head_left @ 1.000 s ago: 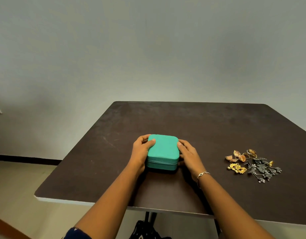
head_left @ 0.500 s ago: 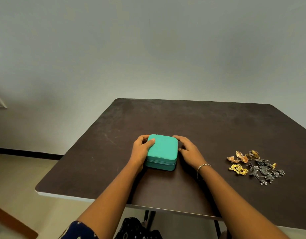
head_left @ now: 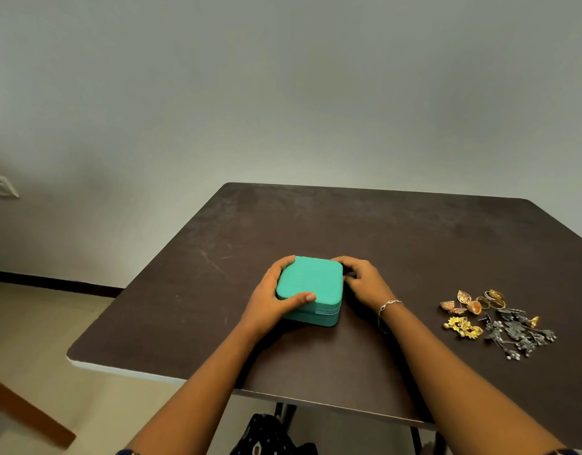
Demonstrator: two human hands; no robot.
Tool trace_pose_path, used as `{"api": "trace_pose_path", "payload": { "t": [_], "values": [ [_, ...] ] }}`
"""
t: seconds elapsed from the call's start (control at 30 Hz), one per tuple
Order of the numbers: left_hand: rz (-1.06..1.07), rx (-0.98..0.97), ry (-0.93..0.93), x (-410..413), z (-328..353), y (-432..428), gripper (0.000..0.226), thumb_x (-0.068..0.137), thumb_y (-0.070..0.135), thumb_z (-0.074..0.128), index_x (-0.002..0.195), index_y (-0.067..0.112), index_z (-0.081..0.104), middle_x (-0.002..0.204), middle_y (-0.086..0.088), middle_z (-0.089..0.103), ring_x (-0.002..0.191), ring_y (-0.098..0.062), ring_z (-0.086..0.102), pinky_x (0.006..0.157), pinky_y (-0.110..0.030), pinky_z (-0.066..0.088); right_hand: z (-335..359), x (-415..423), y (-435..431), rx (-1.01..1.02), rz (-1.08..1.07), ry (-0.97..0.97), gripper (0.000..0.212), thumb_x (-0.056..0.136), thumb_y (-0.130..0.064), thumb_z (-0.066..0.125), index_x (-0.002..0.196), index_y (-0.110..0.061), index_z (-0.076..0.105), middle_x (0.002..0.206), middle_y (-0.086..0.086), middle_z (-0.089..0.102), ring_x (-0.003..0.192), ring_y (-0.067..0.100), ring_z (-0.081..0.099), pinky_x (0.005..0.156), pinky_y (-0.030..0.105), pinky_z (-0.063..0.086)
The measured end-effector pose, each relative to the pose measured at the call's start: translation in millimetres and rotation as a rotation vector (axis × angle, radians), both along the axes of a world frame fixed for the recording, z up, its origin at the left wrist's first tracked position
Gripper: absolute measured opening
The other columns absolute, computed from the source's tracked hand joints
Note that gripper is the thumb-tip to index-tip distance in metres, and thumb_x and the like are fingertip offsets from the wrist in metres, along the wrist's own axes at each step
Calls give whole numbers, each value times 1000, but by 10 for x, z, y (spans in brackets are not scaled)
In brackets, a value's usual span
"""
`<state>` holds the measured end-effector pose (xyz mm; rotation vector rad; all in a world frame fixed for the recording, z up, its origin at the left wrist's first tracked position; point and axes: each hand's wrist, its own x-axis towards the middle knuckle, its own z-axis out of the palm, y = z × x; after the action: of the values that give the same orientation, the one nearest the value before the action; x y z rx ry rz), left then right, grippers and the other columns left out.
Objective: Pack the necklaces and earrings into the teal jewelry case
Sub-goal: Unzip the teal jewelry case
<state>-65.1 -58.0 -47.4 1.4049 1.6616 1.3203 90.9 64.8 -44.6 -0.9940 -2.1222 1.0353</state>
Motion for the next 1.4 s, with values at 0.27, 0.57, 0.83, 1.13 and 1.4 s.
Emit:
{"api": "trace_pose_path", "payload": {
  "t": [0.27, 0.57, 0.83, 1.13, 1.4],
  "values": [
    [-19, -39, 1, 10, 40, -29, 83, 55, 48, 73, 128, 39, 34, 112, 29, 38, 103, 2, 44, 74, -14, 42, 82, -16, 56, -137, 163, 32, 46, 86, 15, 40, 119, -12, 59, 114, -2, 60, 108, 8, 54, 92, 22, 45],
    [-23, -59, 28, 7, 50, -26, 81, 57, 50, 71, 127, 40, 32, 112, 33, 34, 103, 4, 42, 78, -15, 42, 134, 3, 215, -99, 163, -115, 22, 91, 0, 49, 104, -6, 65, 107, 8, 66, 99, 15, 59, 94, 29, 45],
    [-14, -61, 49, -1, 29, -7, 83, 57, 51, 70, 130, 36, 31, 120, 20, 35, 108, -4, 41, 79, -14, 42, 72, 39, 199, 37, -62, -103, 6, 84, -8, 61, 85, -9, 67, 91, 3, 67, 87, 12, 57, 80, 24, 42],
    [-8, -71, 57, -3, 9, 9, 82, 57, 52, 69, 128, 37, 30, 122, 18, 34, 110, -7, 40, 80, -16, 42, 76, 123, 41, 187, -211, -108, 5, 82, -9, 64, 80, -10, 68, 83, 4, 70, 79, 14, 59, 78, 30, 48],
    [0, -87, 66, 6, -6, -2, 88, 52, 60, 70, 128, 38, 31, 123, 17, 35, 113, -11, 41, 94, -30, 45, 62, 249, -137, 214, -266, -96, 5, 84, -8, 62, 82, -7, 67, 82, 5, 67, 76, 15, 58, 74, 29, 49]
  ]
}}
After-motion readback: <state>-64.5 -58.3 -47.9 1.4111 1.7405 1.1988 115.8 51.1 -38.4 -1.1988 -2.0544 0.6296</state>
